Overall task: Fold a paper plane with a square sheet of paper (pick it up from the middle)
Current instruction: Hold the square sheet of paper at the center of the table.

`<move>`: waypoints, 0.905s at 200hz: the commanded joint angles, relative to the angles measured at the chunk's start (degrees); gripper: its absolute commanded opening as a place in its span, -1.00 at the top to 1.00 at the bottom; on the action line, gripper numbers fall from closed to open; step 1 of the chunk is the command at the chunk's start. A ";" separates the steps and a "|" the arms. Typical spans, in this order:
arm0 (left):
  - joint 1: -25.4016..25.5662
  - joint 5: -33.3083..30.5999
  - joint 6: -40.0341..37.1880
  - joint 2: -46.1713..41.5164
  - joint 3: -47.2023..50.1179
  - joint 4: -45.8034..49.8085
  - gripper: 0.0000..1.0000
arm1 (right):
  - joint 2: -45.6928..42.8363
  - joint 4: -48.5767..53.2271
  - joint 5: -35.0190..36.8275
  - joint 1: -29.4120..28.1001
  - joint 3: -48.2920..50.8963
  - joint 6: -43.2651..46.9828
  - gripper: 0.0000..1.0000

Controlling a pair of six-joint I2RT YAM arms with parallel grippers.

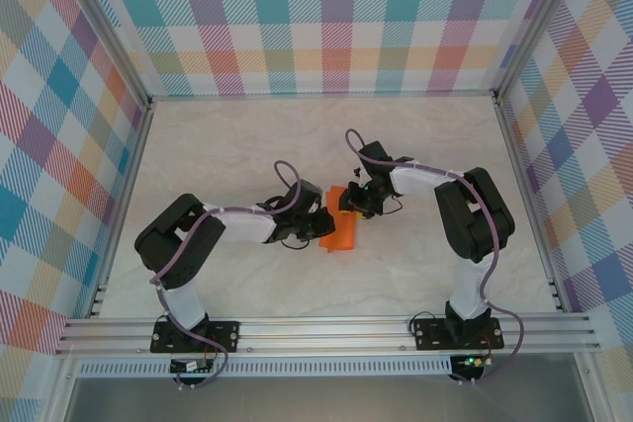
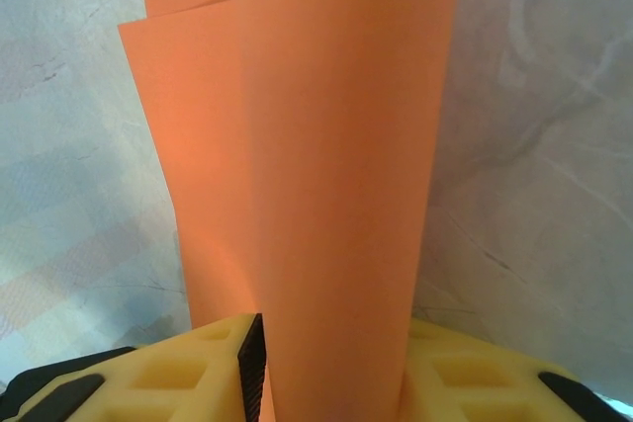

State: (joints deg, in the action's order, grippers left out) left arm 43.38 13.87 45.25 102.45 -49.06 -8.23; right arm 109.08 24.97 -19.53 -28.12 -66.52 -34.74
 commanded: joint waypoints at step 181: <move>0.78 -1.56 -0.56 2.87 -8.21 10.44 0.79 | -1.13 6.94 -1.71 -0.44 -0.73 10.39 -0.10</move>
State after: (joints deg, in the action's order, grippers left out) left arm 43.53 12.43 45.21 104.18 -55.20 0.43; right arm 106.13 30.98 -18.48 -28.16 -66.61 -27.49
